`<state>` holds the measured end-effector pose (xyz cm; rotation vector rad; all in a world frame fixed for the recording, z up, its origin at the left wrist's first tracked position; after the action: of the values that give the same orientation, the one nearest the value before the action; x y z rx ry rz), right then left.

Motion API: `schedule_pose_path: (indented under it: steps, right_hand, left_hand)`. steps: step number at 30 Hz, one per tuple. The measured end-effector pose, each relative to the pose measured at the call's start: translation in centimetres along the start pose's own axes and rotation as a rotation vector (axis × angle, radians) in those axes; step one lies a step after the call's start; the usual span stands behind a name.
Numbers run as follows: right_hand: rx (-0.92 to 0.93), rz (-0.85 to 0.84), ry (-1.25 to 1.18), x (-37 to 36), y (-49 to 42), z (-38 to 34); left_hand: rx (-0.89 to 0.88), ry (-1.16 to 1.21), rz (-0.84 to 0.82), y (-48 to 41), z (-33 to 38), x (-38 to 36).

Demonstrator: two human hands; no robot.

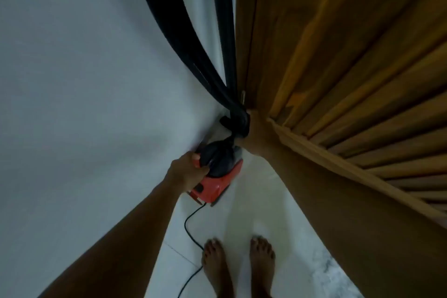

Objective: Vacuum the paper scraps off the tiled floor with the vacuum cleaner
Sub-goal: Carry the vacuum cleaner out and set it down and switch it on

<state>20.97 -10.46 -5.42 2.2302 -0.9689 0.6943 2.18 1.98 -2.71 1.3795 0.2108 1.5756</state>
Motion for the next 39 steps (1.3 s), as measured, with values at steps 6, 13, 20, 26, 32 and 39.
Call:
schedule_pose_path:
  steps: [6,13,20,26,32,39]
  right_hand:
    - [-0.064,0.153,-0.166,-4.1,-6.7,3.3]
    - [0.014,0.355,-0.48,-7.2,-11.7,5.1]
    - [0.008,0.444,-0.533,-7.1,-12.0,5.1]
    - [-0.031,0.464,-0.559,-7.0,-11.9,4.6]
    - [-0.049,0.491,-0.55,-7.2,-10.8,4.3]
    - [-0.055,0.481,-0.546,-6.8,-8.9,4.7]
  left_hand:
    - [0.019,-0.022,-0.01,-9.2,-1.5,-5.7]
    - [-0.068,-0.069,0.025,-15.9,-1.7,-9.8]
    - [-0.151,-0.153,0.042,-16.9,-0.4,-12.0]
    - [-0.173,-0.217,-0.035,-17.0,-0.4,-11.9]
    - [-0.147,-0.219,-0.046,-15.7,-0.3,-12.7]
    - [-0.154,-0.225,-0.039,-13.9,-0.2,-13.7]
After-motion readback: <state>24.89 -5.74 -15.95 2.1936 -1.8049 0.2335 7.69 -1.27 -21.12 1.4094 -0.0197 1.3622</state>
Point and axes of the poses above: each hand's wrist, its own y-axis away from the middle knuckle, its own x-axis out of the back of the hand, z = x × y, the point moved 4 cm from there along -y, towards the middle knuckle, and after that the axes turned 8 degrees about -y, right-handed, at the moved point
